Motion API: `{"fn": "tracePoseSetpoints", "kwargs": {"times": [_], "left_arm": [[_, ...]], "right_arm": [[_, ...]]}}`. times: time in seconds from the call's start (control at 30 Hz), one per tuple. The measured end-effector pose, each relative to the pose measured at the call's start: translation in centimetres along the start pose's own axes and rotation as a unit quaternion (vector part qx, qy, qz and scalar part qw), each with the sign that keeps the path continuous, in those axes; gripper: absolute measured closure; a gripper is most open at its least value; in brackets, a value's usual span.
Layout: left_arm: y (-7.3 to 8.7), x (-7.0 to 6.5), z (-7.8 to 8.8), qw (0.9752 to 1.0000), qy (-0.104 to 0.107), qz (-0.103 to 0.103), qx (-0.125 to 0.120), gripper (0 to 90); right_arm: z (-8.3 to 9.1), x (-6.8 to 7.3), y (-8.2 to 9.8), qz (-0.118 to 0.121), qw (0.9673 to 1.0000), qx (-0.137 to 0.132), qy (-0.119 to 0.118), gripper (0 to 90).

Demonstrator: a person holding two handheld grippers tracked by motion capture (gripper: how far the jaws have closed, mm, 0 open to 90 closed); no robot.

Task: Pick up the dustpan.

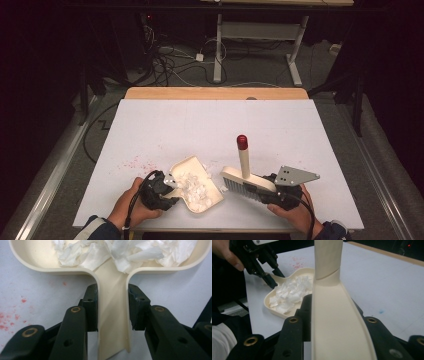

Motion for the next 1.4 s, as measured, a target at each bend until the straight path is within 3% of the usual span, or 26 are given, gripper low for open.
{"fn": "tracePoseSetpoints", "kwargs": {"times": [0.17,0.27,0.4,0.6,0.77,0.87,1.03,1.17,1.3,1.4], "left_arm": [[0.0,0.1,0.0,1.0,0.003,-0.001,0.0,63.5],[-0.1,0.1,0.0,1.0,0.004,-0.001,0.0,63.5],[0.0,0.1,0.0,1.0,0.004,-0.001,-0.001,63.5],[-0.1,0.2,0.0,1.0,0.006,0.001,-0.002,63.5],[0.0,0.3,0.0,1.0,0.007,0.004,-0.003,63.5],[0.0,0.3,0.0,1.0,0.008,0.005,-0.002,63.5],[0.0,0.4,0.0,0.9999,0.009,0.006,-0.002,63.5],[0.0,0.5,0.0,0.9999,0.012,0.009,-0.004,63.4],[0.1,0.8,0.0,0.9997,0.018,0.014,-0.006,63.5],[0.2,0.9,0.0,0.9998,0.016,0.015,-0.005,63.5]], "right_arm": [[-1.6,0.7,0.0,0.0,0.9998,-0.001,-0.019,67.7],[-2.6,0.8,-0.4,-0.015,0.9992,-0.014,-0.035,67.7],[-3.5,1.2,-1.3,-0.007,0.9985,-0.027,-0.047,67.7],[-3.1,1.1,-2.2,-0.004,0.9979,-0.043,-0.049,67.7],[-2.1,-0.3,-3.2,-0.001,0.9975,-0.067,-0.021,67.6],[-2.3,-1.8,-3.4,0.004,0.9976,-0.067,0.017,67.6],[-4.7,-3.5,-2.7,0.013,0.9972,-0.054,0.05,67.7],[-6.9,-3.9,-2.5,0.027,0.9959,-0.054,0.066,67.6],[-9.1,-3.8,-2.0,0.025,0.9967,-0.043,0.064,67.7],[-9.8,-2.8,-1.9,0.03,0.9981,-0.038,0.039,67.7]]}}
Point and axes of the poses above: each handheld gripper's, and its own axes: z roughly backward along the jaws, y roughly out of its underside, x roughly to its left, the point moved 3 cm from there along -z, roughly forward along the jaws, and after that the axes turned 9 degrees about z, right-handed, at the moved point
